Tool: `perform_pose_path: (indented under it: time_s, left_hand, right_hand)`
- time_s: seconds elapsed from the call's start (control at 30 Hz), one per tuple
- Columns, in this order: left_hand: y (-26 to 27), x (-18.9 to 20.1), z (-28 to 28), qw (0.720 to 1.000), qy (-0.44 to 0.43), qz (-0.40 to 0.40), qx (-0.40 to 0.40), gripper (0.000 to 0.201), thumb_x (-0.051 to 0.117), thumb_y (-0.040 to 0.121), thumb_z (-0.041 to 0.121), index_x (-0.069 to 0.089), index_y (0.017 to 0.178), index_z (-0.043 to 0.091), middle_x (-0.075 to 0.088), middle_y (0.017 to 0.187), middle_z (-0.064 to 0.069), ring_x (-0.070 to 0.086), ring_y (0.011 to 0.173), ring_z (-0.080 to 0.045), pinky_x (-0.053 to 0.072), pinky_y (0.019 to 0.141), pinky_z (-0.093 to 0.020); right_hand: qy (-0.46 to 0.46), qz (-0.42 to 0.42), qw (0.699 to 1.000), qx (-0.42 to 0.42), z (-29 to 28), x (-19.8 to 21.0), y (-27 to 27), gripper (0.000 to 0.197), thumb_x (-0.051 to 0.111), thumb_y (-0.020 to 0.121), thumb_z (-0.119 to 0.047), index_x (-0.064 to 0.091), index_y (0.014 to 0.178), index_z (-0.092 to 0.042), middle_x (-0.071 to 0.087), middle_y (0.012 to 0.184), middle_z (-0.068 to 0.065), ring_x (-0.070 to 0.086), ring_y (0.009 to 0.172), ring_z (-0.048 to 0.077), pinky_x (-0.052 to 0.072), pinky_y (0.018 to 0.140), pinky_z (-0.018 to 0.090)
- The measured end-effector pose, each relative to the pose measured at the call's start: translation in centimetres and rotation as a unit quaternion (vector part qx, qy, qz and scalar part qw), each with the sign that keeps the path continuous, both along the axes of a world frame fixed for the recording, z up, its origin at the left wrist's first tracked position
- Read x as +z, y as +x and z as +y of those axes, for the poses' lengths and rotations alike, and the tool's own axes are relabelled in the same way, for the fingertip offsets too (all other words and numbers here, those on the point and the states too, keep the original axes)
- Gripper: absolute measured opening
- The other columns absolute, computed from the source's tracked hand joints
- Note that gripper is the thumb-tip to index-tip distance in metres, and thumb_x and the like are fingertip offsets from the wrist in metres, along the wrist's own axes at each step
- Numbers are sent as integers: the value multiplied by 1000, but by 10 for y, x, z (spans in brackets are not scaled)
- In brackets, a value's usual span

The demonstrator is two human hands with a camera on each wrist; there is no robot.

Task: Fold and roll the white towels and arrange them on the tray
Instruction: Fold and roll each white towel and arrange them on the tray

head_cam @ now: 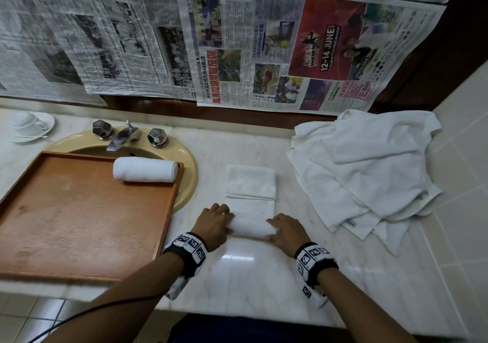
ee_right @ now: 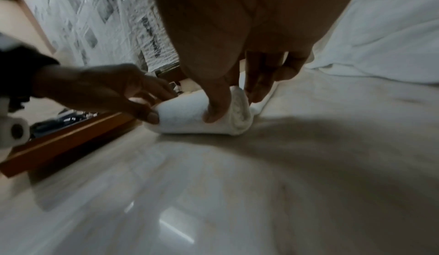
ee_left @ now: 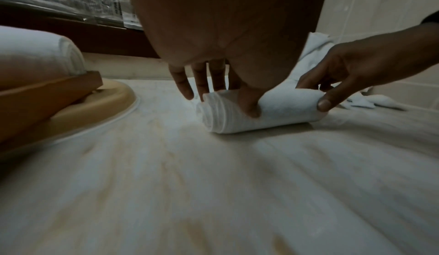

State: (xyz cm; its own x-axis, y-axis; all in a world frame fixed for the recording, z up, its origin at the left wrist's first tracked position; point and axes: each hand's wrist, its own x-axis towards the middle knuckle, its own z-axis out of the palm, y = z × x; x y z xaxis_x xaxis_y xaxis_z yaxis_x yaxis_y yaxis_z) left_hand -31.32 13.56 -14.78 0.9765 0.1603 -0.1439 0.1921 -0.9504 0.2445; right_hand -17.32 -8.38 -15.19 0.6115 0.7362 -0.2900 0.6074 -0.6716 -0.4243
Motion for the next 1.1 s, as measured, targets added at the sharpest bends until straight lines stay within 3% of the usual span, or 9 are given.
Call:
perform_pose_path:
  time_s: [0.1, 0.2, 0.37, 0.57, 0.67, 0.77, 0.9, 0.97, 1.1]
  left_hand:
    - [-9, -4, 3, 999, -51, 15, -10, 38, 53, 93, 30, 55, 129, 19, 49, 129, -2, 43, 114, -26, 36, 86, -36]
    - [-7, -4, 6, 993, -111, 21, 20, 40, 52, 95, 26, 50, 135, 19, 52, 128, -3, 45, 112, -27, 38, 88, -38]
    - [6, 4, 9, 977, -195, 3, 89, 21, 55, 95, 24, 55, 116, 22, 67, 104, -6, 57, 97, -28, 41, 79, -34]
    - [17, 5, 12, 961, -213, 25, 174, 21, 65, 91, 34, 68, 111, 26, 57, 115, -5, 55, 110, -23, 44, 94, -32]
    - [23, 7, 15, 957, -215, 34, 192, 23, 69, 89, 35, 73, 110, 27, 61, 119, -5, 57, 113, -21, 45, 92, -28]
    - [29, 11, 17, 960, -199, 43, 195, 21, 69, 88, 37, 75, 107, 31, 68, 119, 1, 61, 112, -18, 45, 88, -25]
    - [30, 18, 4, 996, -27, -7, 90, 29, 52, 96, 41, 67, 120, 33, 63, 121, -1, 57, 109, -28, 41, 90, -38]
    - [26, 13, -10, 998, -25, -52, 24, 39, 47, 94, 47, 65, 123, 29, 63, 121, -3, 59, 108, -31, 42, 89, -41]
    - [15, -7, -23, 998, -38, -42, -15, 53, 65, 84, 39, 56, 136, 31, 60, 132, -3, 55, 120, -29, 38, 98, -44]
  right_hand:
    - [46, 83, 993, -75, -10, 2, -1, 48, 78, 78, -41, 60, 120, -24, 66, 113, -3, 61, 96, 12, 45, 84, 26]
    - [70, 119, 983, -123, -12, 4, 1, 40, 78, 76, -44, 51, 102, -31, 67, 96, -10, 62, 82, 8, 43, 70, 23]
    - [74, 137, 971, -183, -3, 5, 7, 22, 71, 81, -47, 53, 88, -36, 69, 96, -11, 64, 91, 13, 50, 81, 30]
    - [145, -30, 983, -109, 1, 5, -6, 21, 70, 86, -35, 63, 104, -27, 55, 114, -11, 54, 102, 13, 41, 79, 26]
    - [118, -79, 989, -35, 1, -2, -14, 47, 81, 71, -43, 68, 112, -23, 59, 117, -8, 53, 106, 14, 43, 88, 32]
    - [113, -100, 989, -11, 1, -10, -12, 51, 88, 63, -27, 70, 111, -24, 62, 111, -7, 60, 99, 21, 46, 81, 34]
    - [137, -50, 988, -52, 11, -9, -1, 41, 78, 78, -25, 69, 117, -20, 61, 118, -5, 54, 107, 21, 38, 87, 27]
    - [105, -22, 993, -52, 13, -6, 6, 44, 76, 81, -31, 66, 123, -21, 60, 123, -4, 51, 112, 20, 37, 94, 27]
    - [34, 4, 999, -28, 13, -1, 12, 49, 75, 80, -38, 63, 126, -28, 60, 124, -7, 49, 113, 18, 37, 98, 30]
